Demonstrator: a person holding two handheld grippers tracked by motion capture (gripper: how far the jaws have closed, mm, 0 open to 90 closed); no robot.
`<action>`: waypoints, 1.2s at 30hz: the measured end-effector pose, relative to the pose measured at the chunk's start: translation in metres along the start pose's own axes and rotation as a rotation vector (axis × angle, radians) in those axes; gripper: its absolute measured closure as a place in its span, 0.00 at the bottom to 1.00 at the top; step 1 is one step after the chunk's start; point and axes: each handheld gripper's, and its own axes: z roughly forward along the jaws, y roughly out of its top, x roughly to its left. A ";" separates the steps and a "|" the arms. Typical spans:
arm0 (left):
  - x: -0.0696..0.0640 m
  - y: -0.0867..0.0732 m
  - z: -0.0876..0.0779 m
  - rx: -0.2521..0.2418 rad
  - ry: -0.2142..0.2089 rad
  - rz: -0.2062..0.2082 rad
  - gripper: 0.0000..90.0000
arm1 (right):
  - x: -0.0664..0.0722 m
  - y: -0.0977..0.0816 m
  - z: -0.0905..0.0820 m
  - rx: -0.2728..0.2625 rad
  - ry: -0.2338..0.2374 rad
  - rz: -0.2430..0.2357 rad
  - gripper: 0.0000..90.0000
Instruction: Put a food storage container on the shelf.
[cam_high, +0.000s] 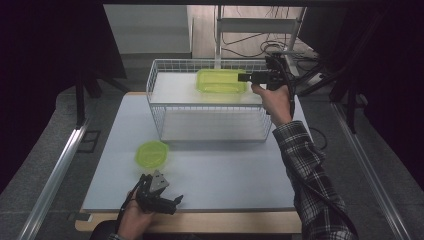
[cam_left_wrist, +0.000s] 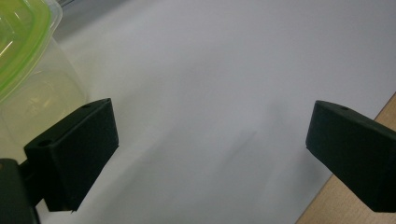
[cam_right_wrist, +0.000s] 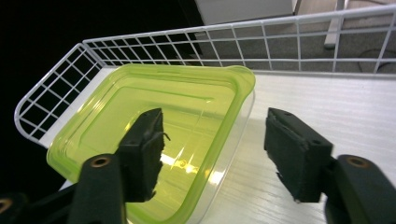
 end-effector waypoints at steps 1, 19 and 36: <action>0.000 0.000 0.000 -0.003 -0.001 0.000 0.02 | 0.001 0.000 -0.001 0.001 0.000 -0.016 0.38; 0.000 0.000 0.000 -0.005 0.001 0.004 0.02 | 0.009 -0.012 -0.002 0.039 0.054 -0.096 0.39; 0.002 0.000 -0.002 -0.007 0.002 -0.003 0.02 | 0.021 -0.013 0.000 0.039 0.055 -0.141 0.32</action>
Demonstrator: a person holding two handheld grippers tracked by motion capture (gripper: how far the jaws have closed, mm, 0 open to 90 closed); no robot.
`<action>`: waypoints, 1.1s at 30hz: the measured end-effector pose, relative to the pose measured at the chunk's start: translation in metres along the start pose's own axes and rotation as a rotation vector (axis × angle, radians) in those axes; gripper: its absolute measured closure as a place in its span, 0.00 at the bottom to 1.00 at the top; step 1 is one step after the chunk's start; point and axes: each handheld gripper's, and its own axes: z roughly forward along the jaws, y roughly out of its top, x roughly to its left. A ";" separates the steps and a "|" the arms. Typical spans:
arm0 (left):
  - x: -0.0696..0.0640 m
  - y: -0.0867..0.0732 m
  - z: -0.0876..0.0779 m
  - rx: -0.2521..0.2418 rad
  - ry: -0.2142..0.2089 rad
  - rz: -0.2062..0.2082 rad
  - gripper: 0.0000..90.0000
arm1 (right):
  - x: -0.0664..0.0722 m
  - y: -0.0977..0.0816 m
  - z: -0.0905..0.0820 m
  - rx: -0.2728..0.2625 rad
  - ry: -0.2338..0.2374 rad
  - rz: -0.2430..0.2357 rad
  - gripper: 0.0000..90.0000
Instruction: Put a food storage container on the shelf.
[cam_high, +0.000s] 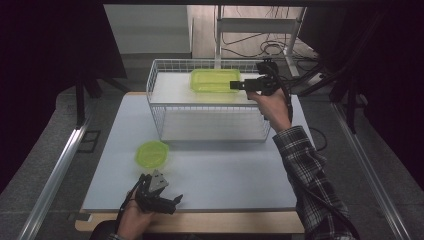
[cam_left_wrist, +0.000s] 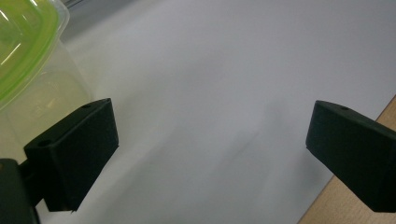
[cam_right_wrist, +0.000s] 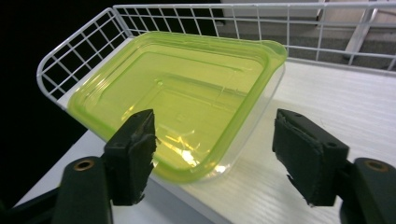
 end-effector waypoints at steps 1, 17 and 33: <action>0.000 0.000 0.000 -0.004 0.002 -0.005 0.02 | 0.000 -0.001 -0.003 -0.006 0.000 -0.011 0.31; 0.008 -0.001 -0.005 -0.060 -0.015 -0.086 0.03 | 0.008 -0.063 -0.032 0.024 0.049 -0.146 0.10; 0.010 -0.002 -0.005 -0.044 0.006 -0.054 0.03 | 0.011 -0.125 -0.044 0.029 0.089 -0.197 0.06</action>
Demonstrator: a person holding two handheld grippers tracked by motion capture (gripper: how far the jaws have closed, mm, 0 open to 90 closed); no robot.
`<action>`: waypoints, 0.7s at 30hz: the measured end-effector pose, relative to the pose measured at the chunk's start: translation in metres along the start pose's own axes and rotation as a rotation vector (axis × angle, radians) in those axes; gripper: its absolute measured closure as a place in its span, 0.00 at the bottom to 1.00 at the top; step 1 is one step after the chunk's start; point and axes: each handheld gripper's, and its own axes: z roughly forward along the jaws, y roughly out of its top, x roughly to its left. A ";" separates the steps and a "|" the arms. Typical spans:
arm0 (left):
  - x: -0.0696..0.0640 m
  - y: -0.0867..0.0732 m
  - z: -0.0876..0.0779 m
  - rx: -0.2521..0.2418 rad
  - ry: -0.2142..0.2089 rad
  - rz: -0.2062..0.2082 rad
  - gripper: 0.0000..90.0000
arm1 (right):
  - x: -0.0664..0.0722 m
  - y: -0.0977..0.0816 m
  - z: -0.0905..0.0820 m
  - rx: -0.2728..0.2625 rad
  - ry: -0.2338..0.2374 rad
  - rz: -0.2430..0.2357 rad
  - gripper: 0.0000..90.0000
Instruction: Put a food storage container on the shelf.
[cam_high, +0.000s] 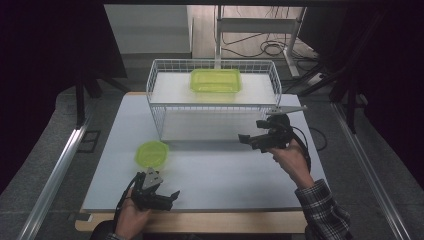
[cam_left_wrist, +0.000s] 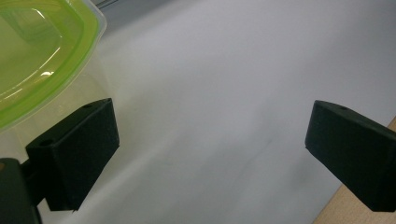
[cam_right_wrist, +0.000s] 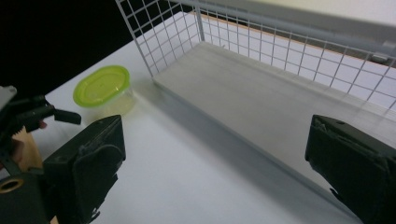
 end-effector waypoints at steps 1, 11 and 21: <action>0.000 0.000 0.000 0.000 0.000 0.001 0.03 | 0.001 -0.004 -0.001 0.003 -0.006 -0.006 0.06; -0.001 0.000 0.000 0.004 -0.005 0.018 0.03 | 0.004 -0.040 -0.002 0.014 -0.046 -0.032 0.05; -0.002 0.000 0.002 0.018 -0.001 0.027 0.03 | 0.008 -0.076 0.002 0.025 -0.056 -0.044 0.05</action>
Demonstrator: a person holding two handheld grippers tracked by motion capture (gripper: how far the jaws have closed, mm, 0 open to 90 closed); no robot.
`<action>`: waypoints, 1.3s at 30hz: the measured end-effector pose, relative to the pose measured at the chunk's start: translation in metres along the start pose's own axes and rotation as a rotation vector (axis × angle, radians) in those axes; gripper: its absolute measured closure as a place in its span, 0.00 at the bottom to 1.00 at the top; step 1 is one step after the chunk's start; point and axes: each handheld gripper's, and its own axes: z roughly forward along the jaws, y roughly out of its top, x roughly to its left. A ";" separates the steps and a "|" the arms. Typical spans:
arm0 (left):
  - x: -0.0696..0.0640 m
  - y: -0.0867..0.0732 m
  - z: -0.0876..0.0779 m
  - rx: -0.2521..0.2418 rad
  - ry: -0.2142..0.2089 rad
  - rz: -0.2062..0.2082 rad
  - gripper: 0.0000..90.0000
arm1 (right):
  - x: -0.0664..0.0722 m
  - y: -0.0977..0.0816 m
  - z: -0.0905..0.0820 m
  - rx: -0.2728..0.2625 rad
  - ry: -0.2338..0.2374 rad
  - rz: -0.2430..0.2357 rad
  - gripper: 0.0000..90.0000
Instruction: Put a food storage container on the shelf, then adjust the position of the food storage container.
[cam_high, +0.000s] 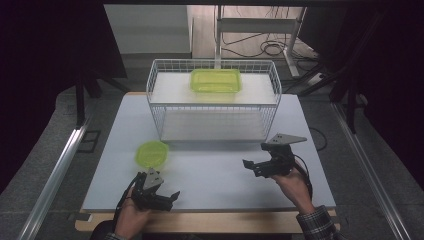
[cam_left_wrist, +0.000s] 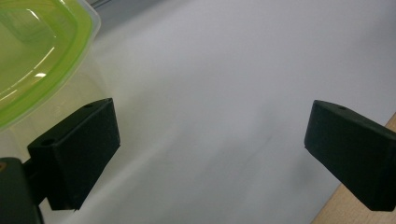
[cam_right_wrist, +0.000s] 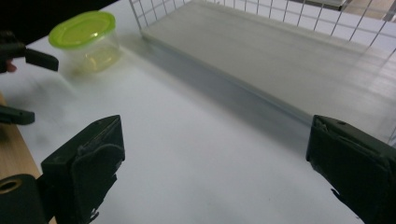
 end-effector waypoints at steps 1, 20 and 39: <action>-0.001 0.000 0.000 0.003 0.001 0.004 0.03 | 0.001 -0.005 0.001 0.004 -0.002 -0.004 0.05; 0.013 0.014 -0.008 0.006 0.021 -0.043 0.10 | 0.003 -0.053 0.020 0.076 -0.009 0.001 0.05; 0.113 0.035 -0.020 -0.052 0.162 -0.176 1.00 | 0.000 -0.059 0.024 0.097 -0.014 -0.002 0.07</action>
